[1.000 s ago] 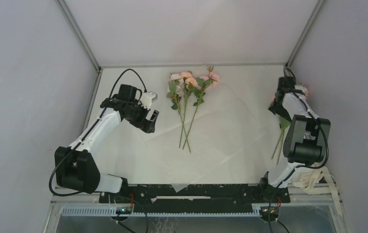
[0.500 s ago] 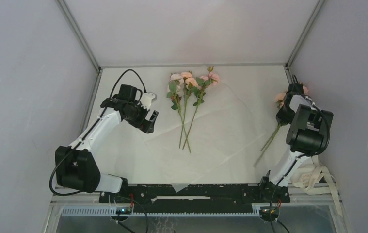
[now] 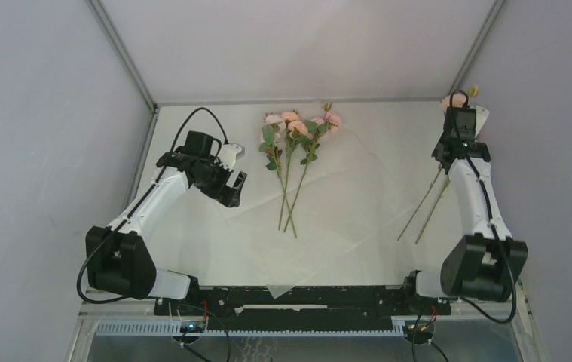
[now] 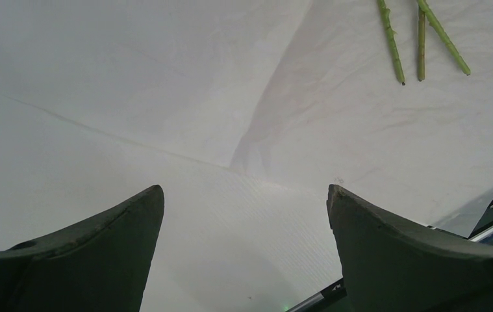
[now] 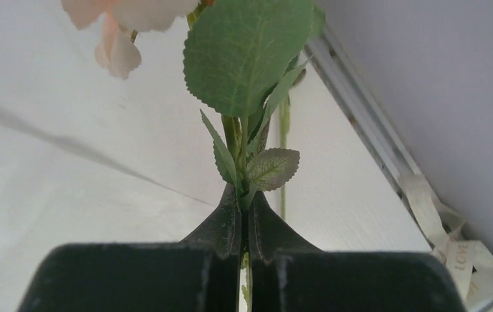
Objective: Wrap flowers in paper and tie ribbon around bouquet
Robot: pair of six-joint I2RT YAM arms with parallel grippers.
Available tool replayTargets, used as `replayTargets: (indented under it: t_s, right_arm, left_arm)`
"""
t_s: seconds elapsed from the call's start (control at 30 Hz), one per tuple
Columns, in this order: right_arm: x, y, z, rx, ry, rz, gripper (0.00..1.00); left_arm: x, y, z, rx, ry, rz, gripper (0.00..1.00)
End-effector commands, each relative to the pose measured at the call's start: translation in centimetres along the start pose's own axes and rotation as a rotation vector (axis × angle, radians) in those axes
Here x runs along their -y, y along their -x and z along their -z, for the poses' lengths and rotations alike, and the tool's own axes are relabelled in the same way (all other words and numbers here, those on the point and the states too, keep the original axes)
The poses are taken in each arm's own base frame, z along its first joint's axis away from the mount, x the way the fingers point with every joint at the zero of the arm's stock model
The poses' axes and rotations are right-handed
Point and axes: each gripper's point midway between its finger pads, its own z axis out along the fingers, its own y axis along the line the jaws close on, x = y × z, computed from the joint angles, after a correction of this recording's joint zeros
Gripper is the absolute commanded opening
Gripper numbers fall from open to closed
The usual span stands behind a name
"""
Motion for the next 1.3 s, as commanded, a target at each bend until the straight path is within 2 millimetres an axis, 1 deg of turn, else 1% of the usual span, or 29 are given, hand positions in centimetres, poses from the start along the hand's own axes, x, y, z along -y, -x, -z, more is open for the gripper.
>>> replayTargets:
  t_s: [0.0,0.03,0.1,0.17,0.2,0.23,0.27,0.3,0.33,0.37,0.4,0.43,0.5,0.53,0.6,0.67,0.73,0.83,0.9,0.97,1.0,1.03,1.07,1.1,1.13,1.17,1.2,1.23,1.27]
  right_arm:
    - [-0.1,4.3,4.9,0.189,0.063,-0.056,0.0]
    - [-0.6,4.5,5.7,0.197,0.115,-0.071,0.0]
    - [-3.3,4.7,8.0,0.21,0.315,-0.098,0.0]
    - [-6.7,5.2,11.3,0.257,0.533,-0.108,0.0]
    - [-8.7,5.4,13.3,0.277,0.64,-0.103,0.0]
    - [-10.7,5.9,15.4,0.314,0.742,-0.094,0.0]
    - [-12.6,5.9,17.4,0.331,0.833,-0.089,0.0]
    - [-15.5,5.1,20.0,0.325,0.945,-0.073,0.0]
    - [-17.6,4.9,22.1,0.338,1.034,-0.064,0.0]
    - [-19.5,4.6,24.1,0.348,1.117,-0.062,0.0]
    - [-21.4,4.0,26.0,0.351,1.198,-0.055,0.0]
    - [-23.3,3.5,27.4,0.345,1.268,-0.051,0.0]
    - [-25.9,2.7,30.0,0.334,1.383,-0.057,0.0]
    - [-26.8,2.5,30.9,0.325,1.424,-0.077,0.0]
    - [-28.4,1.8,32.1,0.296,1.482,-0.099,0.0]
    - [-29.6,1.1,32.7,0.272,1.513,-0.108,0.0]
    - [-30.4,0.5,33.1,0.259,1.538,-0.103,0.0]
    - [-31.4,-0.5,33.4,0.228,1.564,-0.091,0.0]
    - [-31.8,-1.0,33.1,0.205,1.566,-0.083,0.0]
    - [-32.0,-1.6,33.2,0.184,1.58,-0.073,0.0]
    - [-32.1,-1.8,33.4,0.175,1.591,-0.065,0.0]
    - [-32.2,-2.1,33.5,0.169,1.599,-0.055,0.0]
    - [-32.3,-2.3,33.4,0.168,1.599,-0.041,0.0]
    - [-32.3,-2.6,32.9,0.161,1.585,-0.027,0.0]
    - [-32.2,-2.7,32.4,0.157,1.559,-0.006,0.0]
    - [-31.9,-3.1,30.8,0.127,1.492,0.017,0.06]
    - [-31.4,-3.3,28.9,0.098,1.415,0.036,0.2]
    - [-30.6,-3.3,26.9,0.092,1.333,0.052,0.37]
    - [-29.4,-2.9,24.9,0.1,1.237,0.048,0.49]
  left_arm:
    - [0.3,2.0,0.9,0.064,-0.017,-0.03,1.0]
    - [0.4,2.1,1.0,0.067,-0.02,-0.031,1.0]
    - [0.6,2.5,1.3,0.075,-0.035,-0.039,1.0]
    - [1.5,3.3,2.1,0.093,-0.08,-0.054,1.0]
    - [2.1,4.0,2.7,0.111,-0.118,-0.066,1.0]
    - [3.1,5.2,3.6,0.148,-0.17,-0.082,1.0]
    - [4.2,6.5,4.5,0.188,-0.227,-0.089,1.0]
    - [5.6,8.3,5.8,0.242,-0.295,-0.089,1.0]
    - [7.2,10.1,7.2,0.295,-0.369,-0.094,1.0]
    - [8.7,12.0,8.5,0.347,-0.435,-0.099,1.0]
    - [10.3,13.5,9.4,0.392,-0.498,-0.105,1.0]
    - [12.0,14.7,10.1,0.433,-0.559,-0.113,1.0]
    - [14.5,16.4,10.4,0.486,-0.622,-0.114,1.0]
    - [15.5,16.9,10.3,0.501,-0.643,-0.115,1.0]
    - [16.7,17.6,9.6,0.515,-0.665,-0.114,1.0]
    - [17.1,17.9,8.5,0.511,-0.683,-0.083,1.0]
    - [17.4,18.3,7.7,0.513,-0.723,-0.046,1.0]
    - [18.3,18.3,7.0,0.522,-0.776,-0.026,1.0]
    - [18.7,18.2,6.4,0.519,-0.78,-0.027,0.99]
    - [18.8,18.1,5.6,0.503,-0.774,-0.012,0.85]
    - [18.9,18.1,5.3,0.494,-0.78,0.002,0.69]
    - [18.8,18.1,5.0,0.485,-0.784,0.018,0.5]
    - [18.8,18.0,4.8,0.476,-0.789,0.035,0.23]
    - [18.8,18.0,4.5,0.473,-0.789,0.056,0.04]
    - [18.7,18.0,4.3,0.47,-0.78,0.092,0.0]
    - [18.2,18.0,3.7,0.464,-0.753,0.138,0.0]
    - [17.7,17.9,2.9,0.457,-0.721,0.19,0.0]
    - [17.0,17.8,2.0,0.449,-0.685,0.257,0.0]
    - [15.6,17.6,0.5,0.443,-0.616,0.34,0.0]
